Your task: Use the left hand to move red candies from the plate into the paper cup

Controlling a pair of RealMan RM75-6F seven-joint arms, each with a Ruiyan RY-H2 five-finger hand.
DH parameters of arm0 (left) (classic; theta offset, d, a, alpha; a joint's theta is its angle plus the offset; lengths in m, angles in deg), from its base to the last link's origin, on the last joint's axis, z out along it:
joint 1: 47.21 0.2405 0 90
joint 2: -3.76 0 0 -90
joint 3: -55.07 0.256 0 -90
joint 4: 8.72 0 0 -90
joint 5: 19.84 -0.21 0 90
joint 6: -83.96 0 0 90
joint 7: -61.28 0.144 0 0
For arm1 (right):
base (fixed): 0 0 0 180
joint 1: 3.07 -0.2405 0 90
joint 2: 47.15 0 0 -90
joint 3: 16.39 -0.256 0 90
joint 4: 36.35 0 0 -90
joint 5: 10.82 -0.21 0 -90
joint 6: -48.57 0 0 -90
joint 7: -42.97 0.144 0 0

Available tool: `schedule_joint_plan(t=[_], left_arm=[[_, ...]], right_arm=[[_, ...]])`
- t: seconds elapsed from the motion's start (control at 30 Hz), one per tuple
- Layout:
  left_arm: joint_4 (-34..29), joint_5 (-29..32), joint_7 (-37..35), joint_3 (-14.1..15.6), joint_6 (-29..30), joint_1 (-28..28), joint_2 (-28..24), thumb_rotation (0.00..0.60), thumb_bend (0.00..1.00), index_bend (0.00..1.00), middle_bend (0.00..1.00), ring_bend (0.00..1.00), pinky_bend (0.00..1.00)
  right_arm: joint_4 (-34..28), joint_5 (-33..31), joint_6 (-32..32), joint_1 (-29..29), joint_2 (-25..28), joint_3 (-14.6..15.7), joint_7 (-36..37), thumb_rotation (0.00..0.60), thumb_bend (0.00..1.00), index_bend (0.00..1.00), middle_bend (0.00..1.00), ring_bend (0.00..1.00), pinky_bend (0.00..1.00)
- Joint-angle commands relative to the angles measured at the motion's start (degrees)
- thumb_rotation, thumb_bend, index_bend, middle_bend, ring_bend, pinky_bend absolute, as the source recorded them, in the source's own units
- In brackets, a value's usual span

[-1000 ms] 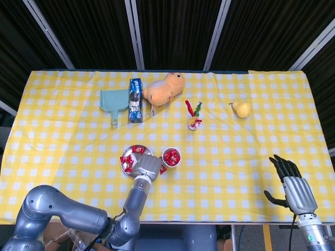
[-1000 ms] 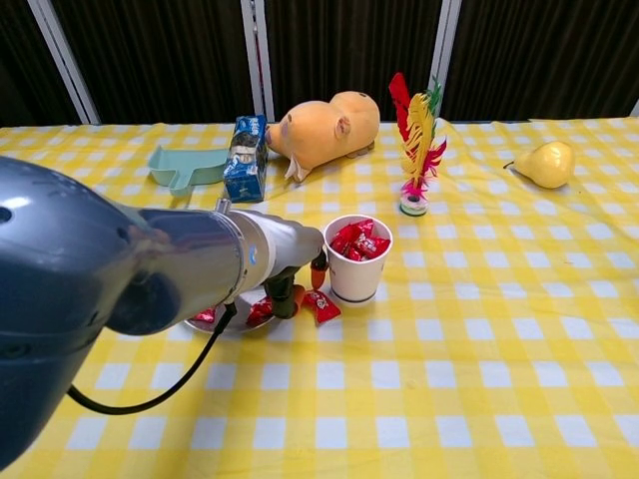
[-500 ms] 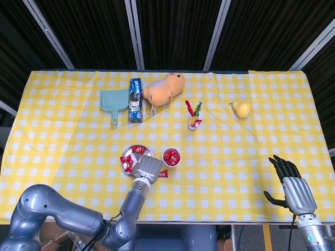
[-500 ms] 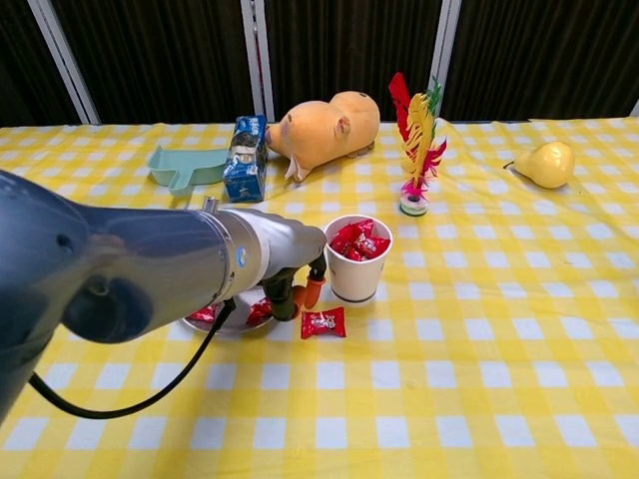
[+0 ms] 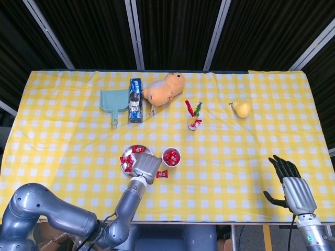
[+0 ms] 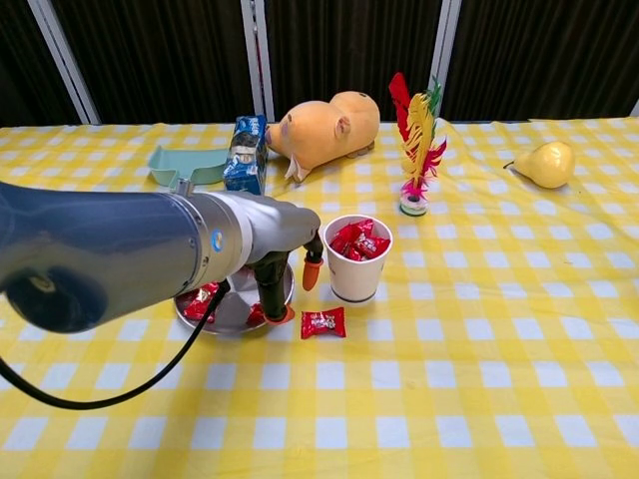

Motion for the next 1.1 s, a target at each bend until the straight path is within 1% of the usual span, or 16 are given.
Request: schedule_joint_plan(t=[0.03, 0.27, 0.4, 0.5, 0.8, 1.1], left_arm=[[1.7, -1.7, -0.9, 1.1, 1.0, 0.0, 1.8, 0.6, 0.32, 0.41, 1.0, 1.0, 1.0], [5.9, -5.1, -1.5, 2.6, 3.5, -0.1, 6.3, 0.6, 0.32, 0.44, 1.0, 1.0, 1.0], [8.1, -6.0, -0.5, 2.9, 5.1, -0.3, 8.7, 0.6, 0.32, 0.43, 1.0, 1.0, 1.0], [9.0, -6.3, -0.2, 3.0, 5.3, 0.1, 9.7, 0.6, 0.32, 0.42, 1.0, 1.0, 1.0], [10.0, -7.1, 0.3, 2.9, 4.6, 1.6, 11.0, 0.6, 0.35, 0.42, 1.0, 1.0, 1.0], [10.7, -8.3, 1.0, 2.6, 4.0, 2.5, 11.7, 0.6, 0.36, 0.41, 1.0, 1.0, 1.0]], right_arm=[[0.0, 0.0, 0.0, 0.0, 0.0, 0.0, 0.0, 0.6, 0.34, 0.0, 0.0, 0.0, 0.0], [0.0, 0.0, 0.0, 0.0, 0.1, 0.0, 0.3, 0.6, 0.34, 0.0, 0.0, 0.0, 0.0], [0.1, 0.1, 0.0, 0.0, 0.2, 0.0, 0.5, 0.6, 0.34, 0.0, 0.0, 0.0, 0.0], [0.0, 0.1, 0.0, 0.0, 0.2, 0.0, 0.6, 0.6, 0.34, 0.0, 0.0, 0.0, 0.0], [0.0, 0.2, 0.1, 0.0, 0.2, 0.1, 0.4, 0.6, 0.34, 0.0, 0.0, 0.0, 0.0], [-0.1, 0.0, 0.2, 0.0, 0.3, 0.0, 0.6, 0.6, 0.34, 0.0, 0.0, 0.0, 0.0]])
